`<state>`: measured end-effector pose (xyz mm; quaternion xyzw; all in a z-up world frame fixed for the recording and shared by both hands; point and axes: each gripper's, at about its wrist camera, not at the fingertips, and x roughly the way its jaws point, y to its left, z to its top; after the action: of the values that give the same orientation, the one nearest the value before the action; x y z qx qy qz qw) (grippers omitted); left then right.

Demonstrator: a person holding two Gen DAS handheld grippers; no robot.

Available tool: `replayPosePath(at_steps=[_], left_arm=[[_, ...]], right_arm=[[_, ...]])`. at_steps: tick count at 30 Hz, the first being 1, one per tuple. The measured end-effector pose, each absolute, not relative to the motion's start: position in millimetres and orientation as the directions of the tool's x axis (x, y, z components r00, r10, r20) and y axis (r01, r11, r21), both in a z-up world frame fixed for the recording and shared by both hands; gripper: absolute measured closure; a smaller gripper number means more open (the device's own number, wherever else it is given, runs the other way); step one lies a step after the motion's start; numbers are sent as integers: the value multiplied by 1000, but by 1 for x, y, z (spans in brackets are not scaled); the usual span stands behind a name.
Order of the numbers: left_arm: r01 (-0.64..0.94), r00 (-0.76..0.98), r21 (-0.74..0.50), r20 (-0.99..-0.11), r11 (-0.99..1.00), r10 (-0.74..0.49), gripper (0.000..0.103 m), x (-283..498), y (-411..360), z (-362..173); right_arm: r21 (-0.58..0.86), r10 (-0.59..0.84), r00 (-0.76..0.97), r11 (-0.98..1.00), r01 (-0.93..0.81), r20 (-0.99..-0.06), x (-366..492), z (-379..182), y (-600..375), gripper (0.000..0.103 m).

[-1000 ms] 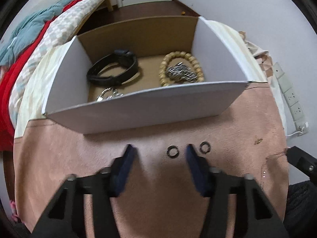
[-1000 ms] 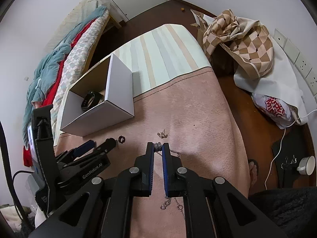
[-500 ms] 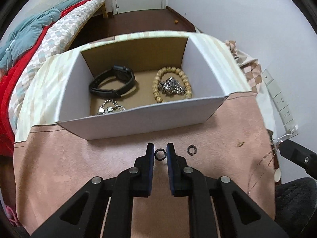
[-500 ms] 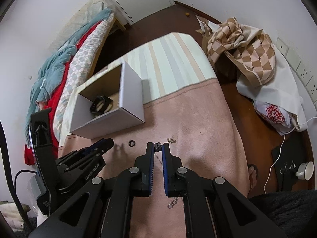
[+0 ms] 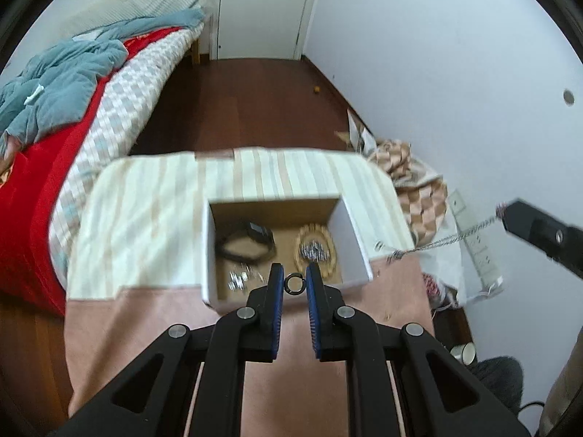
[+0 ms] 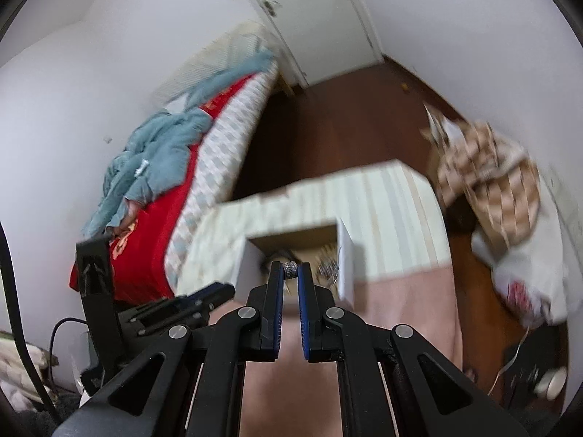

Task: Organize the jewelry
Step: 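Carry the black ring with the left gripper while the right carries the earring toward the box, then open both grippers over the box to drop the ring and earring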

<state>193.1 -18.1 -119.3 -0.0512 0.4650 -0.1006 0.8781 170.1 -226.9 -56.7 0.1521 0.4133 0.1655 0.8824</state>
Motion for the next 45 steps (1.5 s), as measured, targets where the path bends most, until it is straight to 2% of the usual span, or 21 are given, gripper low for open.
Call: replayPosePath(at_steps=[6,15,26,27,29,30,31,32,33,35,37,38,40,41,45], left_arm=[[94,546,-200,-809,975,-218,93,220,1,-115],[32,449,-262,-858,964,-248,93,266,17,-160],[-37,334,-231,-920,972,-206,91,308,17,-199],[-46,336,-233,-919,971,-205,90,309,19,-198],[-56,351,-206,-920,977,-174,75,308,20,-193],[-60,362,-199,-917,978,-165,58,308,22,-190],[-68,375,-186,-915,980,-148,39,306,24,-186],[-75,389,-172,-912,982,-130,34,305,26,-182],[-76,404,-162,-907,984,-118,33,302,28,-178],[-86,416,-132,-905,988,-85,31,299,31,-172],[-94,431,-94,-901,991,-44,14,293,35,-166],[-101,440,-80,-898,992,-27,11,288,37,-164],[-109,450,-50,-893,993,5,4,281,40,-162],[-113,452,-32,-892,993,23,3,276,40,-162],[-121,462,17,-884,993,71,1,256,41,-164]], right_arm=[[326,379,598,924,-200,-707,220,-55,-197,95],[274,331,493,943,-187,-804,273,-127,-171,95],[281,323,361,945,-165,-875,309,-180,-166,94],[287,325,342,945,-160,-882,310,-183,-166,94],[291,325,313,945,-152,-892,313,-190,-166,94],[285,319,307,947,-150,-897,313,-191,-165,93],[277,310,306,949,-148,-900,312,-192,-165,90],[260,294,311,954,-148,-904,310,-192,-164,77],[248,283,315,958,-147,-906,308,-191,-164,58],[239,275,322,960,-149,-906,304,-189,-164,40],[218,254,329,965,-144,-910,299,-186,-164,38],[205,241,336,969,-140,-911,294,-184,-164,36],[171,207,341,976,-132,-917,290,-183,-164,20],[149,184,350,981,-126,-918,285,-181,-164,10],[65,102,357,991,-116,-929,265,-182,-160,3]])
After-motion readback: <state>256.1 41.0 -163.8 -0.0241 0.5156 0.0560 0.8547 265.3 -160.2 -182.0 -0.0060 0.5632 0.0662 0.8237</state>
